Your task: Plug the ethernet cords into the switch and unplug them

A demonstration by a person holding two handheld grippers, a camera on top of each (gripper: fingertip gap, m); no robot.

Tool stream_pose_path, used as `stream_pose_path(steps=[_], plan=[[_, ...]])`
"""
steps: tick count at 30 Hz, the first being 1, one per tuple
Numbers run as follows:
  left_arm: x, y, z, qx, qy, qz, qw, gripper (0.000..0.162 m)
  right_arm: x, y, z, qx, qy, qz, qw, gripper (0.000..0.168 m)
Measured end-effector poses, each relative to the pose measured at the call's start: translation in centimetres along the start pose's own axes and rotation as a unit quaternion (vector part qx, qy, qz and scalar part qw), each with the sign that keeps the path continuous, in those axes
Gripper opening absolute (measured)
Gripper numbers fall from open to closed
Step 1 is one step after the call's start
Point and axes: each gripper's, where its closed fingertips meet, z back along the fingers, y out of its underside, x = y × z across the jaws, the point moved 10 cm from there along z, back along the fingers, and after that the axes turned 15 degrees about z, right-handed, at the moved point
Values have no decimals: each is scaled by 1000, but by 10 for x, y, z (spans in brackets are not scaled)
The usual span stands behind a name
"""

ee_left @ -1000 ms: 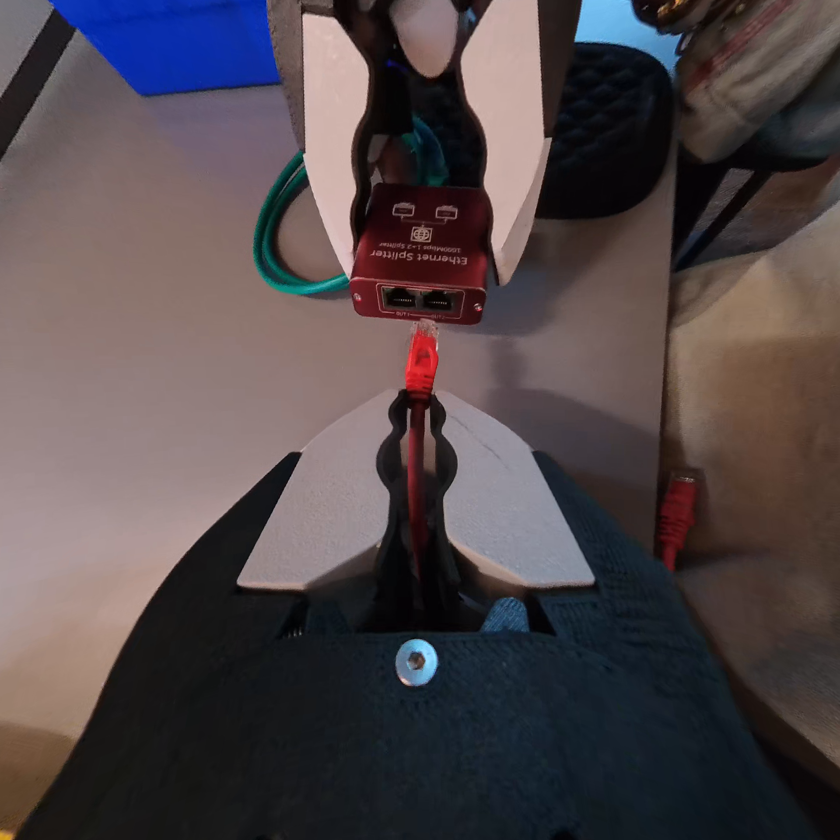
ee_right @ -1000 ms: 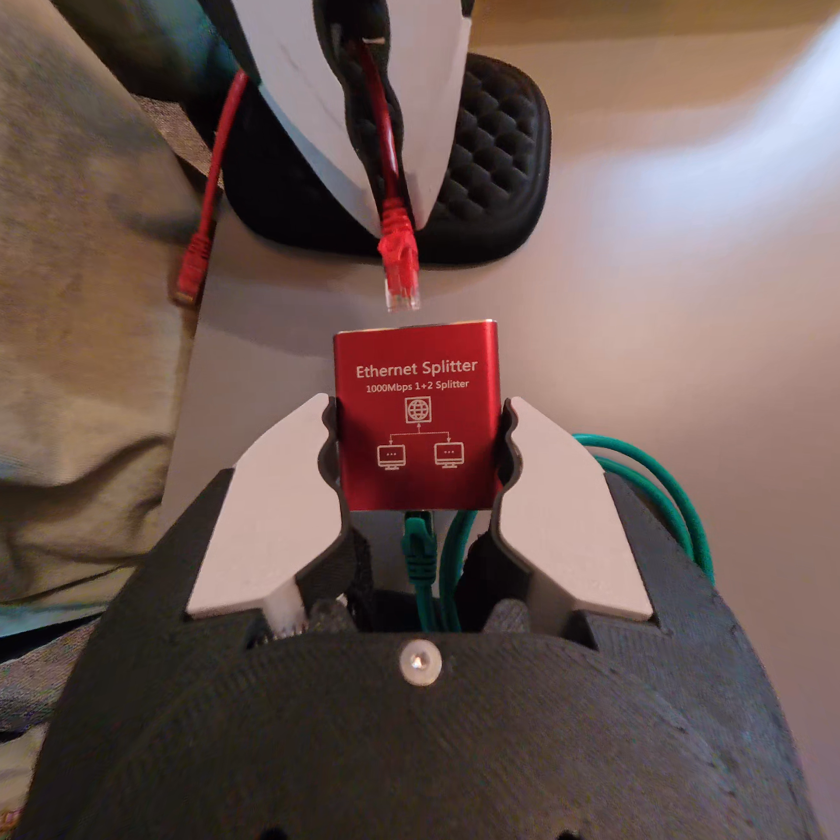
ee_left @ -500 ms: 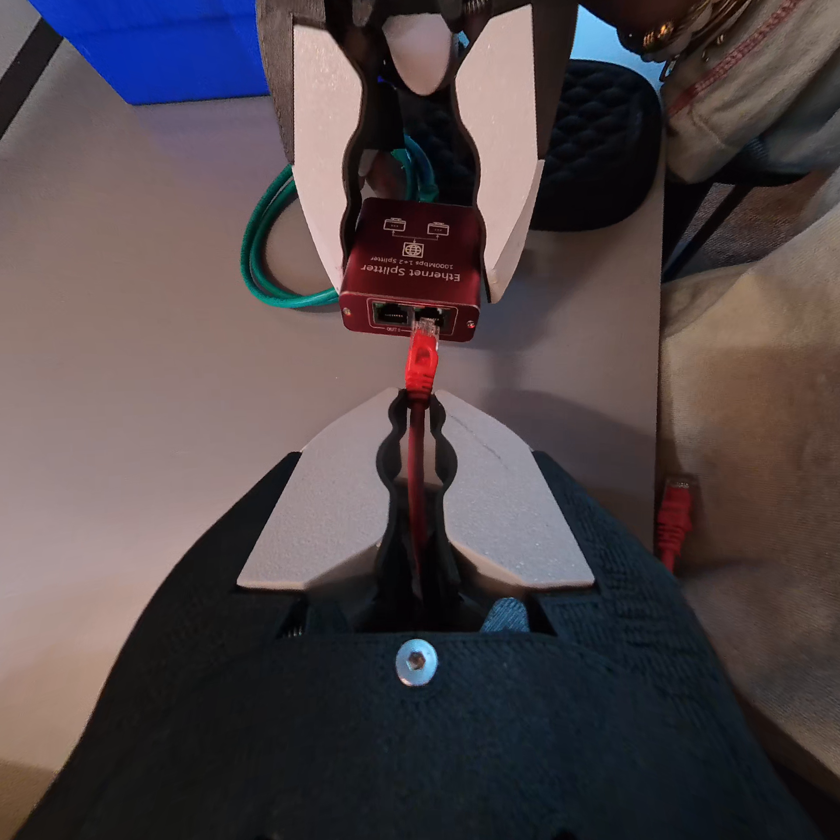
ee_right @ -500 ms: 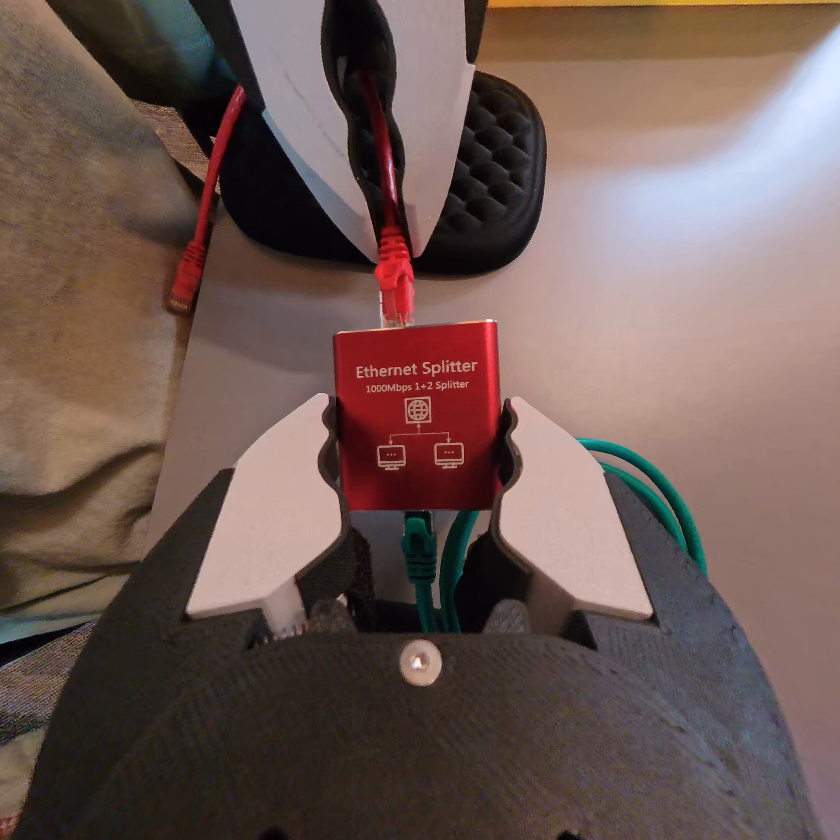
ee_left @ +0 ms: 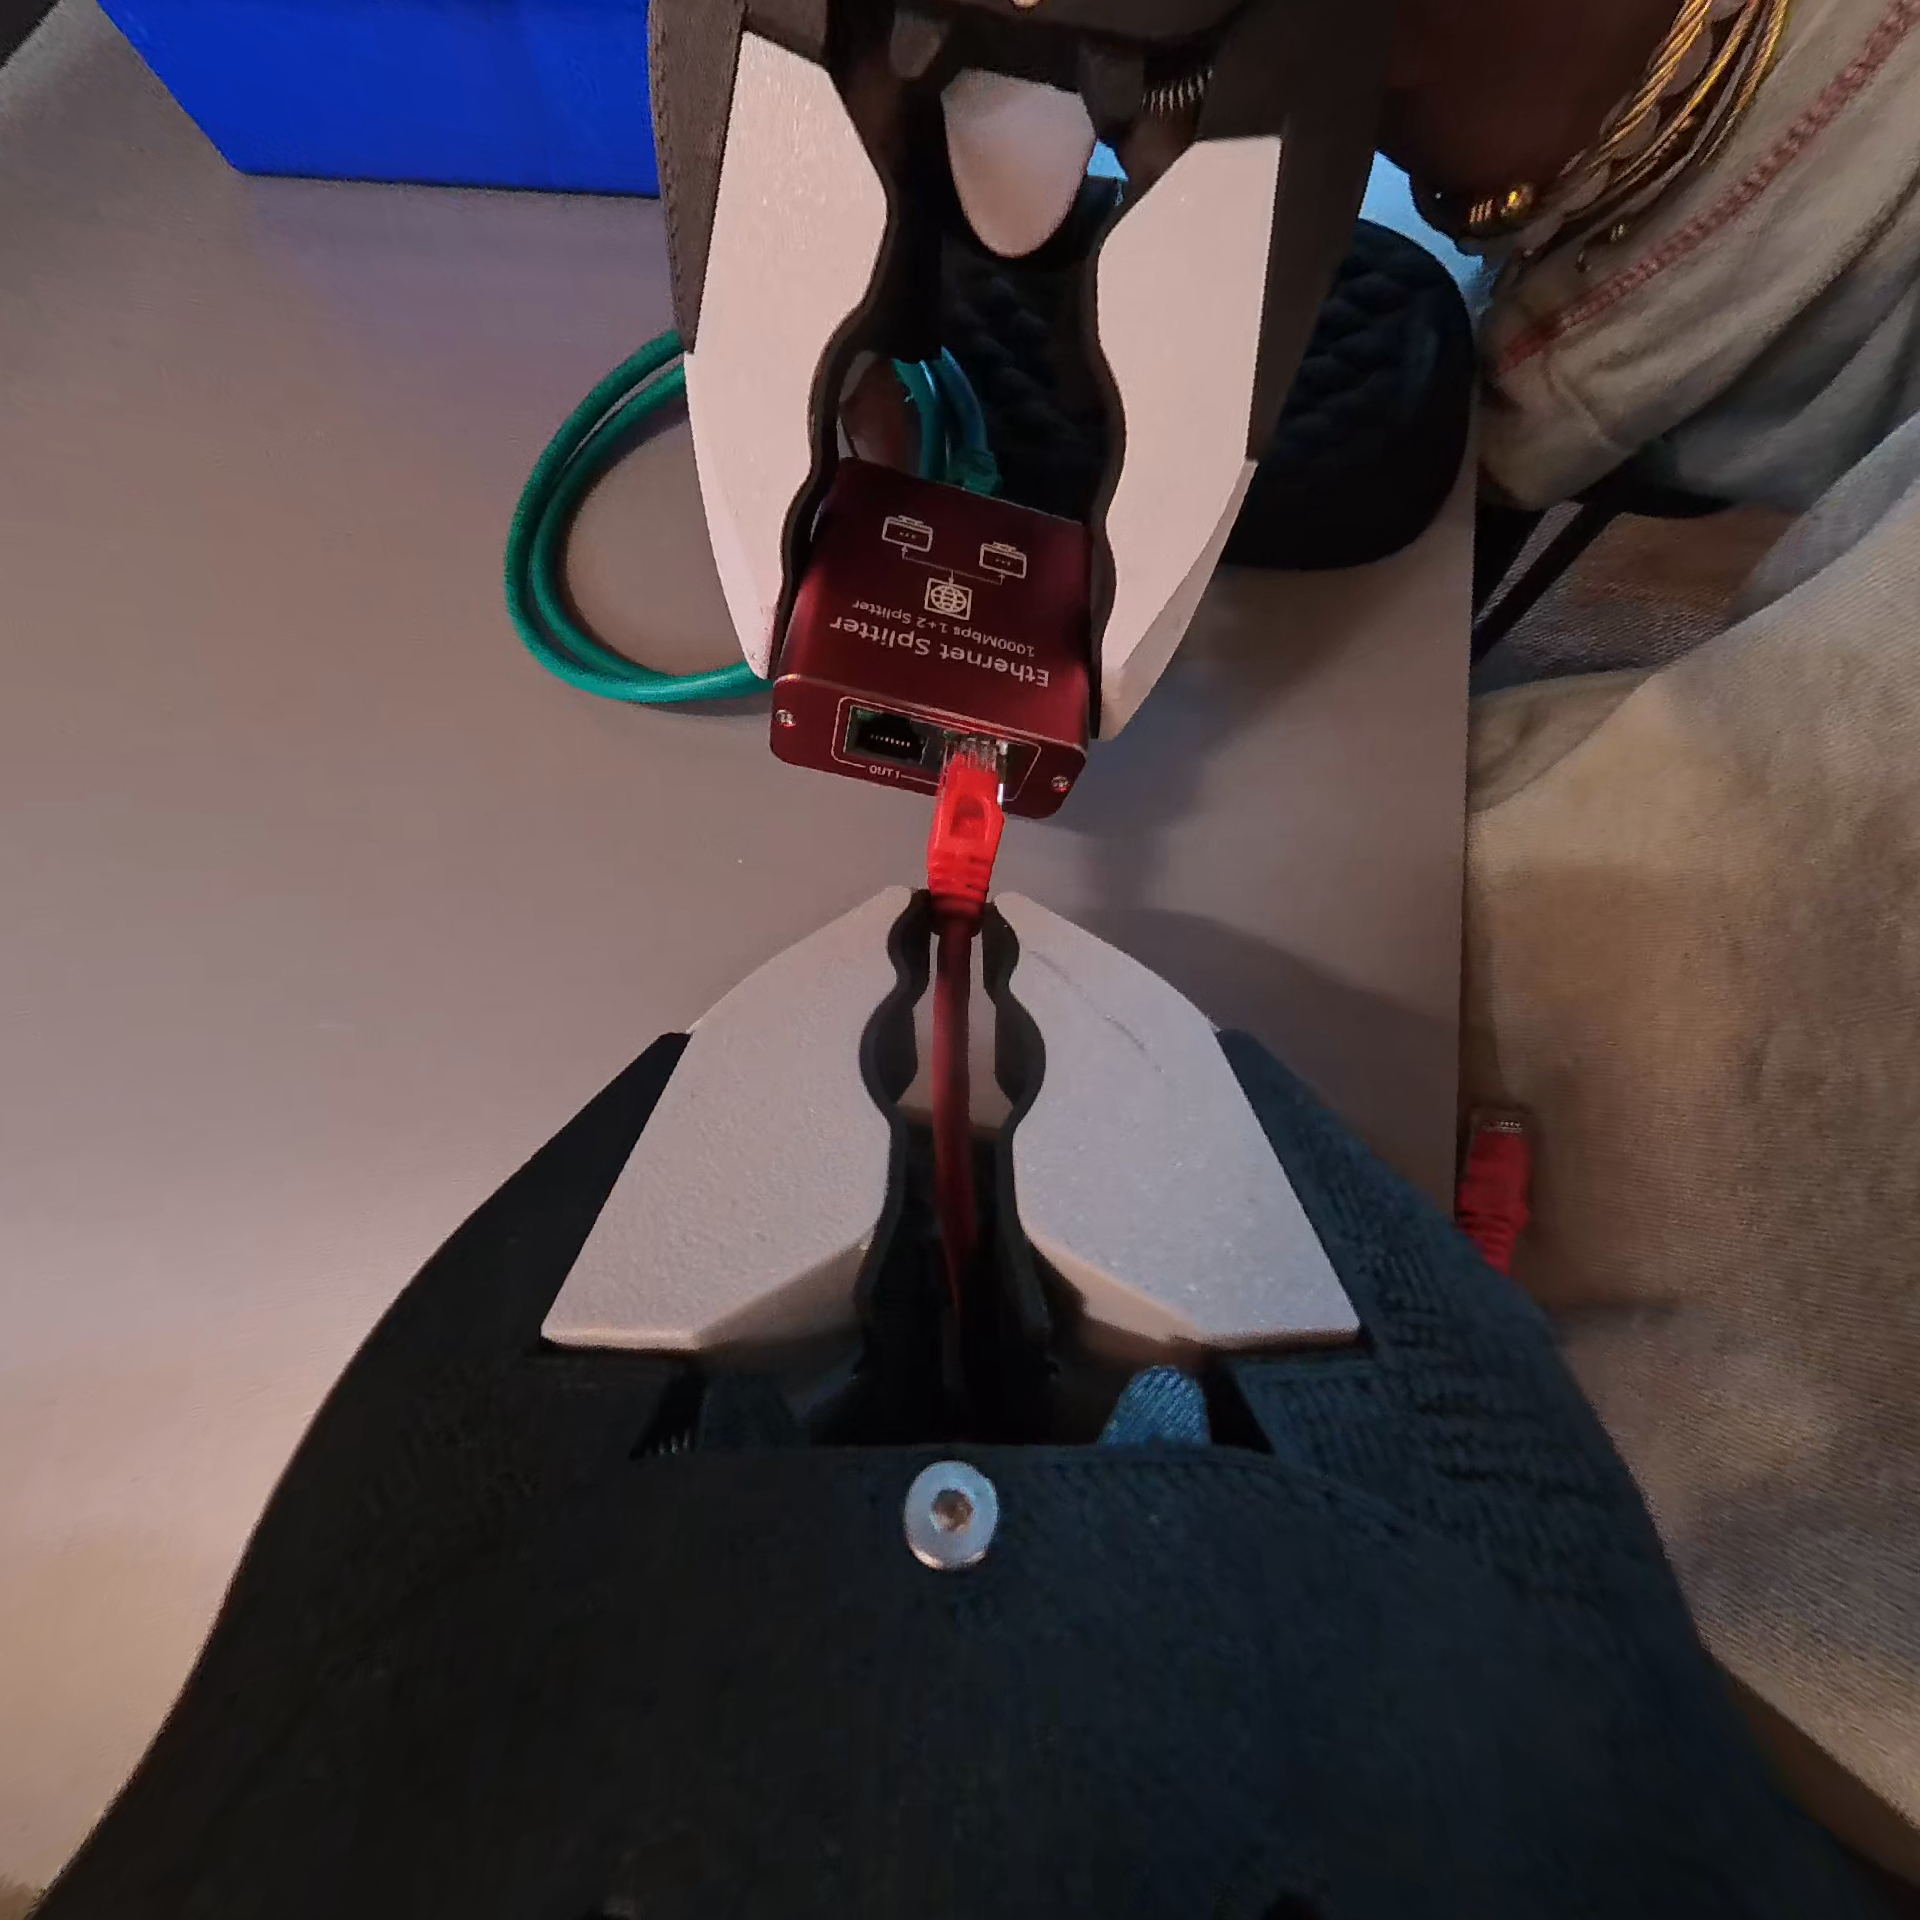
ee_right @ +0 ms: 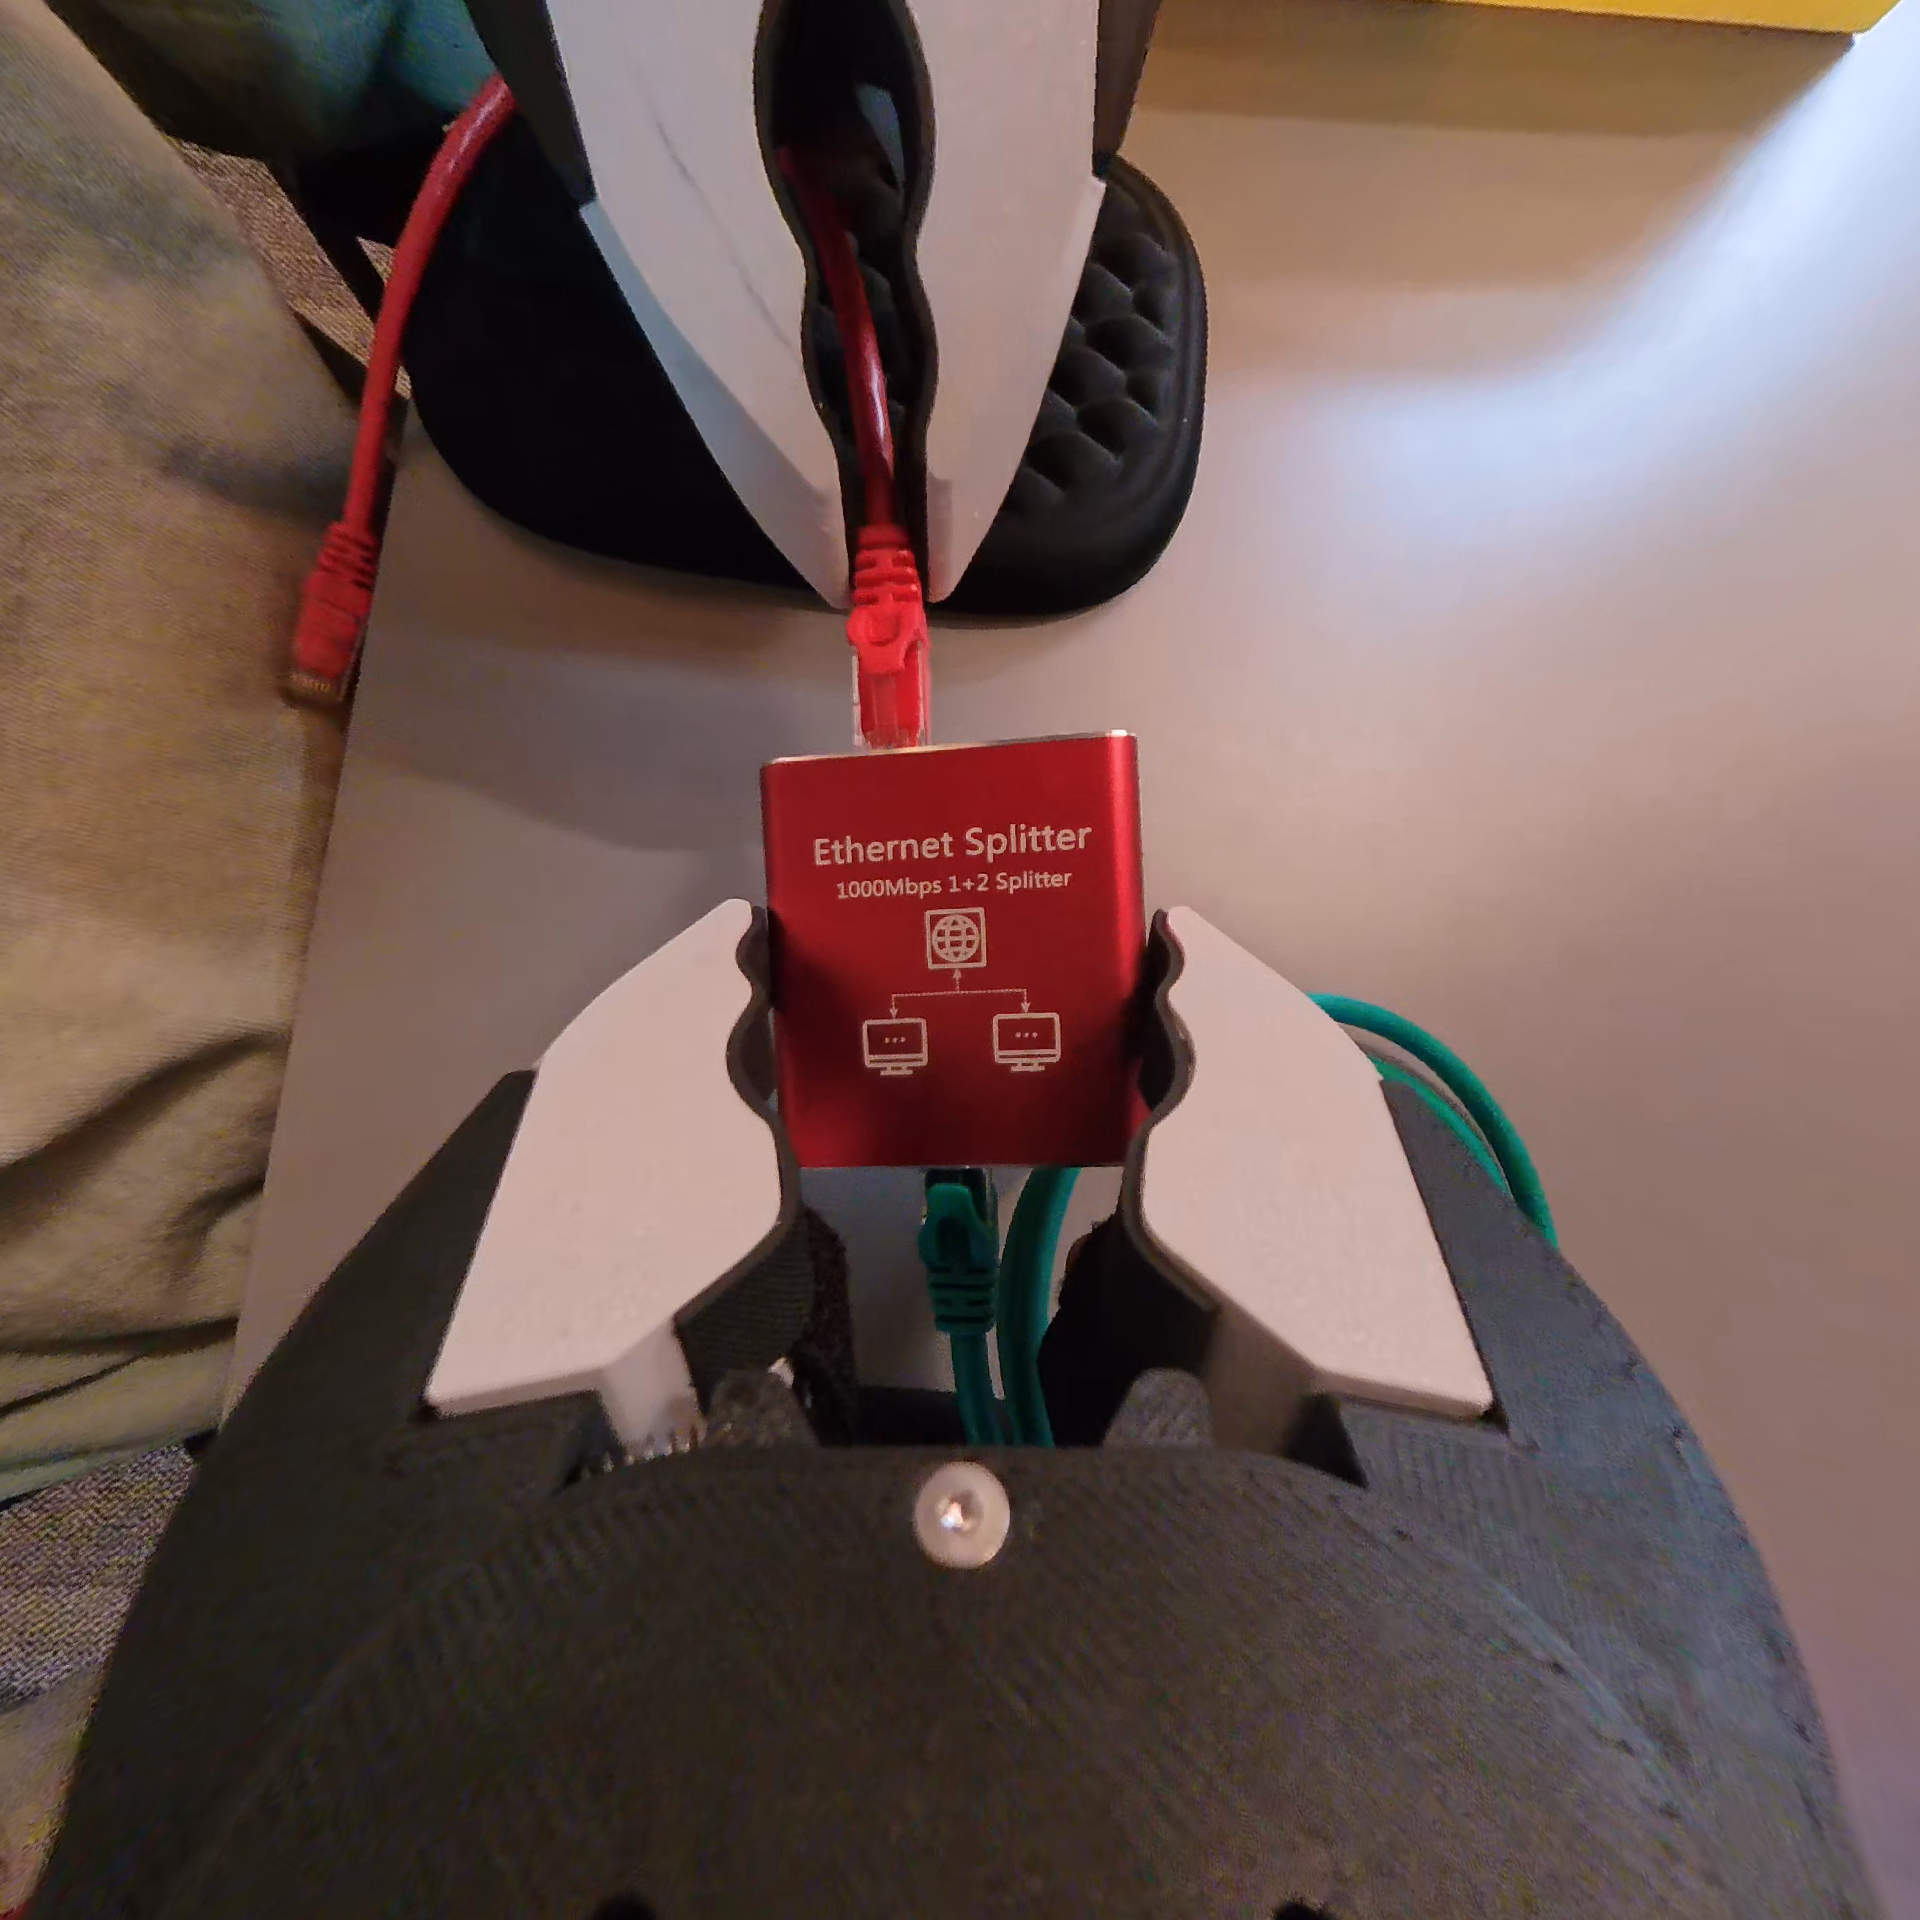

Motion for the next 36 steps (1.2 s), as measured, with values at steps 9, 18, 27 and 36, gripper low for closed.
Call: stream_pose_path(steps=[9,18,27,36], plan=[[-5,-4,-4,-6,-5,-27,1000,8,3,0,1,-12,15,6,1000,69],[-6,-12,-11,22,-20,-48,998,9,5,0,4,27,20,9,999,70],[22,-4,92,-239,-132,52,961,52,16,13,17,50,37,-29,998,70],[60,65,210,-170,-458,181,854,45,18,20,0,71,29,-32,997,70]])
